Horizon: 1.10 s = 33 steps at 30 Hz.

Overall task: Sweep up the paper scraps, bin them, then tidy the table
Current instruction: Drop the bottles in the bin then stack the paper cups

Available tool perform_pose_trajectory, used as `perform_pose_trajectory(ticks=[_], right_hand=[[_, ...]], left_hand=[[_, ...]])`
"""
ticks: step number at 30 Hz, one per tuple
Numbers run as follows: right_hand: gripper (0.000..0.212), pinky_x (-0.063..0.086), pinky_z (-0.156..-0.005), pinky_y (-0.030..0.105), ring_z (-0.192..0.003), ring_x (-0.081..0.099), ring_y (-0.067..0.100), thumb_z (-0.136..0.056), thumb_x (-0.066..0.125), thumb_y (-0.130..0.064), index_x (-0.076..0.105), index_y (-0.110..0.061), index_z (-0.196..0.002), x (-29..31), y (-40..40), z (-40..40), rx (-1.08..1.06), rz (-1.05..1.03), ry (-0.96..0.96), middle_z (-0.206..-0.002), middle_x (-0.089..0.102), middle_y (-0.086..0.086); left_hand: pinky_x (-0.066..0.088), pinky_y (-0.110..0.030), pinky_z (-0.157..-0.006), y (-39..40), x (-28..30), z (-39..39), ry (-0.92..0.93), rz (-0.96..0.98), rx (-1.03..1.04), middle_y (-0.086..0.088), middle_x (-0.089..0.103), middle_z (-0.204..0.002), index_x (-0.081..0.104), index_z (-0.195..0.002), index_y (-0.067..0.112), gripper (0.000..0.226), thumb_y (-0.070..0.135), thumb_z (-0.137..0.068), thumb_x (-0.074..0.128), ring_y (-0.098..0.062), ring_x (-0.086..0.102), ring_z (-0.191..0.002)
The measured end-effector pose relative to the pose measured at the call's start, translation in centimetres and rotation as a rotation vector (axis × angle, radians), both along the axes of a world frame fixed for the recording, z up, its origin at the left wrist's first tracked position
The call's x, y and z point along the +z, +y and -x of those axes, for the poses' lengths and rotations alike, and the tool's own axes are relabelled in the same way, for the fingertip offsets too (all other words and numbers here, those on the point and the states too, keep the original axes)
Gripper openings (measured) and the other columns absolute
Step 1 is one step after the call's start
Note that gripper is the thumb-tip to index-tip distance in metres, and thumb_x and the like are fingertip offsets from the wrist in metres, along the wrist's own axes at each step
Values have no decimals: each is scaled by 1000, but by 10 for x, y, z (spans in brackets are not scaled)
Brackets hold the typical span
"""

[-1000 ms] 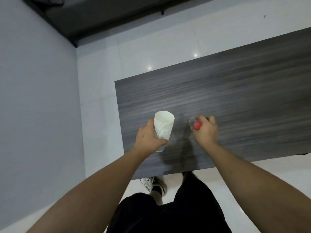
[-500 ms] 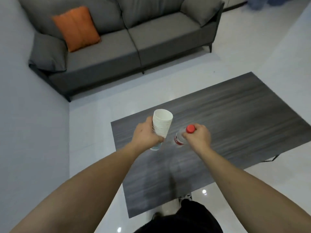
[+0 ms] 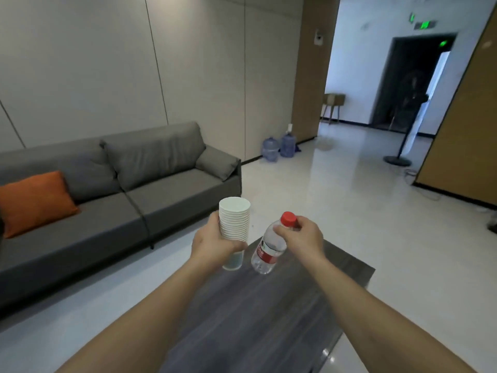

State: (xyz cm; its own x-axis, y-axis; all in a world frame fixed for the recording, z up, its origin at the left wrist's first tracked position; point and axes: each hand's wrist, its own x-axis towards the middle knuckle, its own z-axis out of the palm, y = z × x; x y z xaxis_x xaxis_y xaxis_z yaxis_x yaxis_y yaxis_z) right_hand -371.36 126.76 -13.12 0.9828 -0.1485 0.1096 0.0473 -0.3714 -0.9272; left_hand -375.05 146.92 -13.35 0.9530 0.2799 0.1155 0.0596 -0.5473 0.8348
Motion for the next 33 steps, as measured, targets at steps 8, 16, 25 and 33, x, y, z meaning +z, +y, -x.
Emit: perform_pose_trajectory(ticks=[8, 16, 25, 33], right_hand=[[27, 44, -79, 30, -97, 61, 16, -84, 72, -32, 66, -25, -110, 45, -158, -3, -214, -122, -115, -104, 65, -9], [14, 46, -71, 29, -88, 58, 2, -81, 73, -39, 63, -34, -90, 58, -401, -5, -456, -173, -137, -97, 64, -16], [31, 47, -77, 30, -102, 61, 17, -84, 73, -37, 61, -29, -111, 18, -660, 8, -752, -219, -5, -109, 63, -8], [42, 51, -85, 36, -111, 59, 22, -86, 73, -36, 59, -22, -123, -30, -832, -9, -1048, -243, 128, -120, 61, -2]], left_hand=[[53, -43, -88, -153, 66, -59, -101, -9, -273, 8, 61, -112, 44, -121, 33, 77, 40, -55, 84, -18, 59, -101], [55, -42, -88, -419, 75, -112, -108, 92, -553, 10, 59, -112, 41, -119, 36, 76, 36, -59, 88, -18, 59, -104], [57, -41, -85, -704, 42, -160, 31, 73, -831, 6, 59, -111, 42, -119, 32, 76, 34, -60, 89, -20, 59, -104], [56, -41, -88, -927, -8, -218, 115, 8, -1094, 3, 55, -123, 38, -132, 27, 87, 34, -62, 90, -23, 57, -113]])
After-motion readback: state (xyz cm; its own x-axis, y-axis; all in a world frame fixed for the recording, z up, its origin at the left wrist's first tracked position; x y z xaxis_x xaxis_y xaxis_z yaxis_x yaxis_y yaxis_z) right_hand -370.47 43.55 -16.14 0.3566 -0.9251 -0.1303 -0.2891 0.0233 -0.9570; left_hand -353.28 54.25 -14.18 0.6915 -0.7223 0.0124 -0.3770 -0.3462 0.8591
